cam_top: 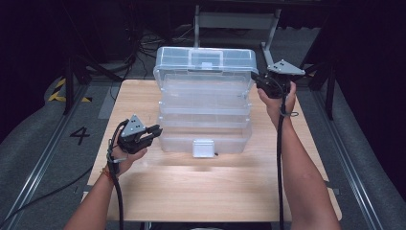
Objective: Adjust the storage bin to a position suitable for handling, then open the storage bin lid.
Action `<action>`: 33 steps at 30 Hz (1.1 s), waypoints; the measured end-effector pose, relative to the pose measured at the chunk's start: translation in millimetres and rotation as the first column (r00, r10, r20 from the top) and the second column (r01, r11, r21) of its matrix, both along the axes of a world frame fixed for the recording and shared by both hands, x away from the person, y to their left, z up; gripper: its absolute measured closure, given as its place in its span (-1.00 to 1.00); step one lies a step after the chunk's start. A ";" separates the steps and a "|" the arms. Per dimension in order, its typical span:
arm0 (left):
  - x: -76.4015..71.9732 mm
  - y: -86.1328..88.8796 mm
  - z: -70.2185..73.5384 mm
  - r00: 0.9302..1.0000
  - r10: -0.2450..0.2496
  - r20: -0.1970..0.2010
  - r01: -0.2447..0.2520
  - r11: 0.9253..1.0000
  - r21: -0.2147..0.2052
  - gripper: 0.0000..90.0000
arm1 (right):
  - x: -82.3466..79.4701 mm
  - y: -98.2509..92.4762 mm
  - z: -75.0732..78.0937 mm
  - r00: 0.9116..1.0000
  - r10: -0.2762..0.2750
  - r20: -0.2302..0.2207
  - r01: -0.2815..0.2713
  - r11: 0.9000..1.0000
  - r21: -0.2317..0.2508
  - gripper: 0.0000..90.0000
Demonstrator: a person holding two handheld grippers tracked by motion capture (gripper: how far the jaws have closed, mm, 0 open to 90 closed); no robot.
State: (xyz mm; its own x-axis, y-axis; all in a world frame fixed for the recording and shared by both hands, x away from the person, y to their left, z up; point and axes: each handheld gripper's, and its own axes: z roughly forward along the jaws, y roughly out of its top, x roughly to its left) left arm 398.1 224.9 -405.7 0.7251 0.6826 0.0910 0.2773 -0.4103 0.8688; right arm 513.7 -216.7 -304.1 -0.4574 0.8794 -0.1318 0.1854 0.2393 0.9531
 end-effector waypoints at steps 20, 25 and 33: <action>-11.5 2.3 9.2 1.000 0.002 0.026 -0.003 1.000 0.028 0.63 | 4.4 0.2 2.0 1.000 0.002 -0.003 -0.002 1.000 -0.001 0.71; -18.5 9.4 9.5 1.000 0.002 0.029 -0.004 0.998 0.063 0.60 | 5.0 -0.9 3.1 1.000 0.011 -0.005 -0.011 1.000 -0.010 0.71; -27.1 12.1 4.7 1.000 -0.021 0.015 0.019 0.996 0.089 0.49 | 7.8 -0.4 3.1 1.000 0.006 -0.005 -0.006 1.000 -0.001 0.72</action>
